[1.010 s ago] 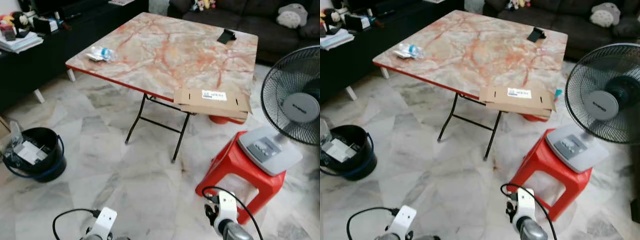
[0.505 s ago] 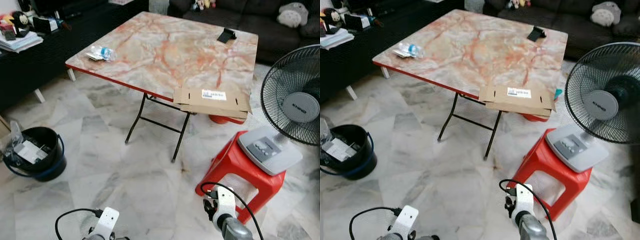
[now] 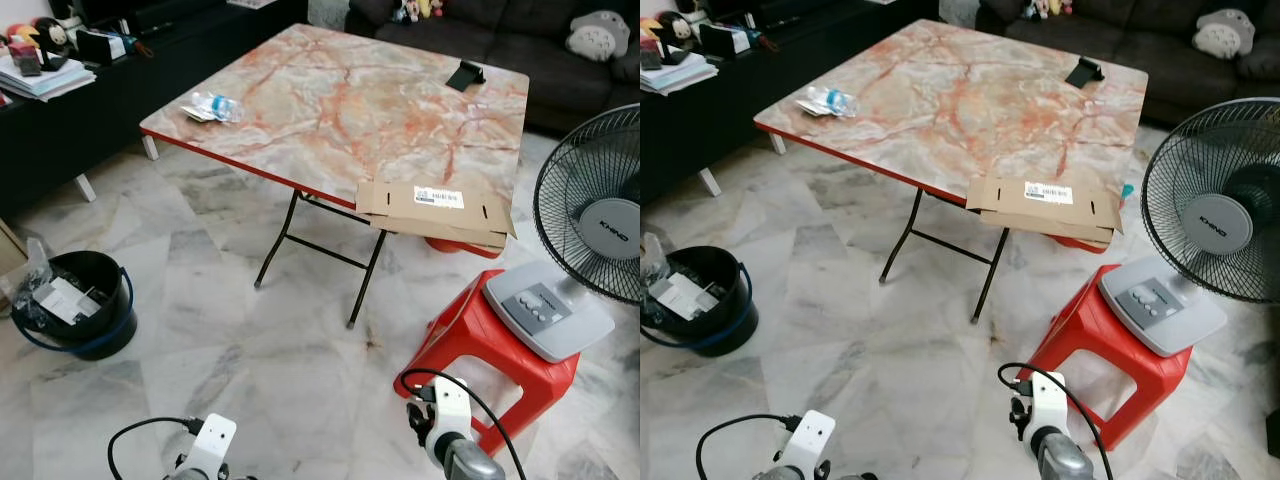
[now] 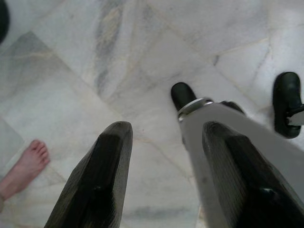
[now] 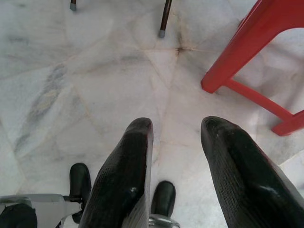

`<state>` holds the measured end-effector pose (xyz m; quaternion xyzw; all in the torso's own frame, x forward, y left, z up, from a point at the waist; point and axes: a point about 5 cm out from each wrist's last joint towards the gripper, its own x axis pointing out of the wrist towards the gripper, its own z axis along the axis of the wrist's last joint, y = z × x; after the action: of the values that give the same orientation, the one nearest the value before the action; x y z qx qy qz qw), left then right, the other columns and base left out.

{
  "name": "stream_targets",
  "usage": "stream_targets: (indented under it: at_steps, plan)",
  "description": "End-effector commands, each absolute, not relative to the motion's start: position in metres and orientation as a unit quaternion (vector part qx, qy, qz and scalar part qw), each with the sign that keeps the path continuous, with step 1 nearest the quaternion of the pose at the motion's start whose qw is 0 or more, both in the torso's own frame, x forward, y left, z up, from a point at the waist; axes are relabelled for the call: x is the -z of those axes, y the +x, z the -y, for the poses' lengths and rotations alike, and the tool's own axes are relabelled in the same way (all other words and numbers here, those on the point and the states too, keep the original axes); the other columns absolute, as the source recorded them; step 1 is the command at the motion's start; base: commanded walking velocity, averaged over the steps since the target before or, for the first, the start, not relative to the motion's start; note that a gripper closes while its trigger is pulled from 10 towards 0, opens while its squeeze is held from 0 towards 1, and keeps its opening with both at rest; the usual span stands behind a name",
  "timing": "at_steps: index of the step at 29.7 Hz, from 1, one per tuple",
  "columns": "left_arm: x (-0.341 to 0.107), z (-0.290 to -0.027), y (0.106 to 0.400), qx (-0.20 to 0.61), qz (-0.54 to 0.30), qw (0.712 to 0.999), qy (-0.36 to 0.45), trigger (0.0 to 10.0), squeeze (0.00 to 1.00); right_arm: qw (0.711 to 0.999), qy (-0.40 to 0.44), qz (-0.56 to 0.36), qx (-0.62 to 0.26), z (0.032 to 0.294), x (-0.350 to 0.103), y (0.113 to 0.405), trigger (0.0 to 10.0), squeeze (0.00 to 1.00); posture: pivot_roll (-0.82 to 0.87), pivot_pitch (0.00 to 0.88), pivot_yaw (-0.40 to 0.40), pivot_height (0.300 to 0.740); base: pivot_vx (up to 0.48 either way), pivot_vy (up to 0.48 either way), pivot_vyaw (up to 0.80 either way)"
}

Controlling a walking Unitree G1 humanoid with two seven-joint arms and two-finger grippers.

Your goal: Picking trash to rubbish bin

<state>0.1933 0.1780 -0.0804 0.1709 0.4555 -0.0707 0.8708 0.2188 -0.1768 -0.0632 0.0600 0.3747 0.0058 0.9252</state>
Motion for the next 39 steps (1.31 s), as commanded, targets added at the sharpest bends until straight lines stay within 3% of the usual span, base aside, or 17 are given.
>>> stream_targets:
  at_steps: [1, 39]
  plan:
    - [0.0826, -0.1781, 0.1892, 0.069, -0.463, 0.868, 0.165, 10.0, 0.0, 0.923, 0.061, -0.379, 0.002, 0.18, 0.0649, 0.2156, 10.0, 0.0, 0.08, 0.12, -0.092, 0.74, 0.274, 0.0, 0.0]
    - [0.0824, -0.1757, 0.1899, 0.071, -0.461, 0.87, 0.156, 10.0, 0.0, 0.925, 0.058, -0.376, -0.002, 0.1796, 0.0633, 0.2183, 10.0, 0.0, 0.08, 0.124, -0.094, 0.74, 0.33, 0.0, 0.05]
